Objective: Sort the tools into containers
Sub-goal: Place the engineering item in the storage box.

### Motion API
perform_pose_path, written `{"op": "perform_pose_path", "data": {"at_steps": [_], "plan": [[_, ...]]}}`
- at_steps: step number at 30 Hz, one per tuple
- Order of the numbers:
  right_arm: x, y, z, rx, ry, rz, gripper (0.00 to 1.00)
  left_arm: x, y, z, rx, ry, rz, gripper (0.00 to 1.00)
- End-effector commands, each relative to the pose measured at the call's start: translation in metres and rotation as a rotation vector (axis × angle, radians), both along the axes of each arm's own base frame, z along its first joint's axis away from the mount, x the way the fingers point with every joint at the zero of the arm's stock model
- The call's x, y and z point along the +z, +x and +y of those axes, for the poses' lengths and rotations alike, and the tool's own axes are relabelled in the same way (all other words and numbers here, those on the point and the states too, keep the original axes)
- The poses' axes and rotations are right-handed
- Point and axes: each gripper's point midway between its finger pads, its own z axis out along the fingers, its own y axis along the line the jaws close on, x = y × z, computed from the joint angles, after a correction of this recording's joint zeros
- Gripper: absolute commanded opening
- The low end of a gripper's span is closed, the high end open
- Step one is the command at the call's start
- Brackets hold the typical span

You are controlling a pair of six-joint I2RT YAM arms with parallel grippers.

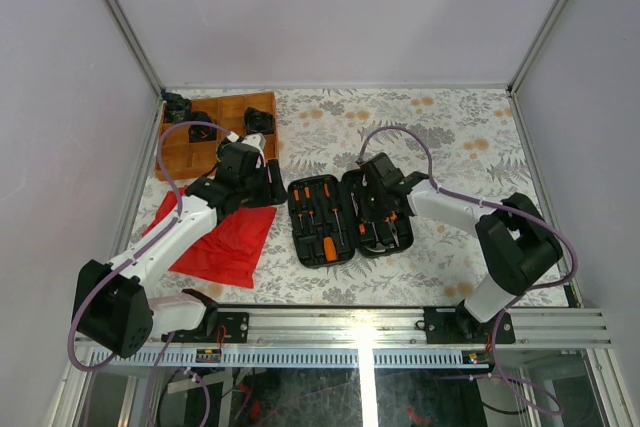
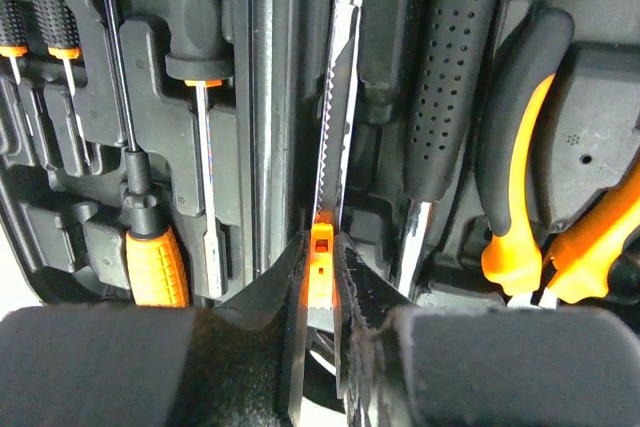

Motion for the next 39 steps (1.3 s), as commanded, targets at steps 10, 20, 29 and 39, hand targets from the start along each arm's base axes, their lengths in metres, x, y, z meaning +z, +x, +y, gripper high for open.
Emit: {"op": "perform_pose_path", "data": {"at_steps": [10,20,29,39], "plan": [[0.003,0.016,0.012,0.025,-0.009,-0.04,0.22,0.002,0.004,0.001,0.009,-0.016,-0.023,0.6],[0.04,0.02,0.008,0.015,0.024,-0.131,0.4,0.001,0.005,0.002,0.011,-0.016,-0.02,0.6],[0.058,0.032,0.004,-0.025,0.043,-0.234,0.43,0.001,0.005,0.003,0.015,-0.013,-0.024,0.6],[0.035,0.039,0.008,0.0,-0.01,-0.186,0.26,0.001,0.005,0.003,0.013,-0.018,-0.02,0.6]]}}
